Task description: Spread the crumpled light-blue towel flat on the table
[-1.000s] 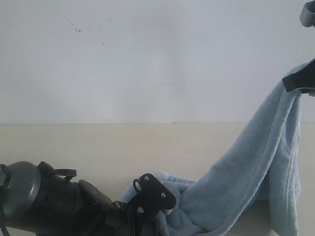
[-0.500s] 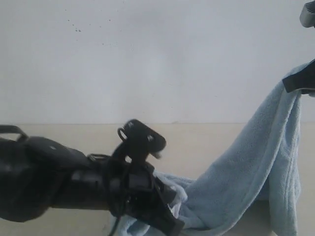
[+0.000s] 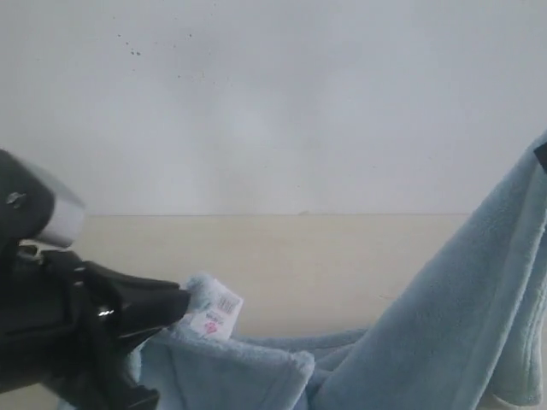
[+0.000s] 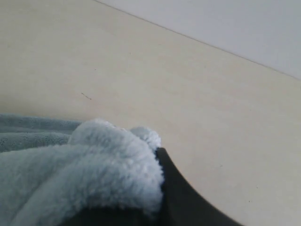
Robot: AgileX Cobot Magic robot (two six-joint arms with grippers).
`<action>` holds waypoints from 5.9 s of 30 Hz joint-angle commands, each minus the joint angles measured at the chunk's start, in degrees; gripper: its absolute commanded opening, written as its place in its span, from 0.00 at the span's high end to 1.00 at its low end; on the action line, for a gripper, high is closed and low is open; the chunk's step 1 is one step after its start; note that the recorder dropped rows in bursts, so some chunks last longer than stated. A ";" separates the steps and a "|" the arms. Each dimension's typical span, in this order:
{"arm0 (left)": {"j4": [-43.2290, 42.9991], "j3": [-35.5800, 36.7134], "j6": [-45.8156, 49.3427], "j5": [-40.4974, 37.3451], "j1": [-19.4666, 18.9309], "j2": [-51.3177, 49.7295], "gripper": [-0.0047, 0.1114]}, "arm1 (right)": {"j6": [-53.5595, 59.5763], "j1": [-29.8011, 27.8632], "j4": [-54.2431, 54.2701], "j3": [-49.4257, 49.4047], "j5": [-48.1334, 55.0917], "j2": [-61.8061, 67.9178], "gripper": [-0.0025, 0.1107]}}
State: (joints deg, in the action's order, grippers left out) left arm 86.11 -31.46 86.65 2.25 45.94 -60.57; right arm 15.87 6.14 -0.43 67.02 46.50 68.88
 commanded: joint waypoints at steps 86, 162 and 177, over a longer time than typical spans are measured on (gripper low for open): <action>-1.49 12.72 -9.72 -3.58 -0.06 -15.71 0.52 | 0.30 -0.29 4.76 0.29 1.76 -7.04 0.97; -1.54 12.31 -9.03 -1.14 -0.06 -14.76 0.54 | 1.14 -0.29 6.12 0.29 1.29 -7.04 0.97; -1.54 8.09 -9.03 -0.67 -0.06 -25.09 0.54 | 1.25 -0.29 6.12 0.29 1.54 -7.04 0.97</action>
State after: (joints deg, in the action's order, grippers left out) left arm 84.53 -23.10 77.38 2.02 45.94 -84.43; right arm 16.82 6.14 5.50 67.02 48.71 62.24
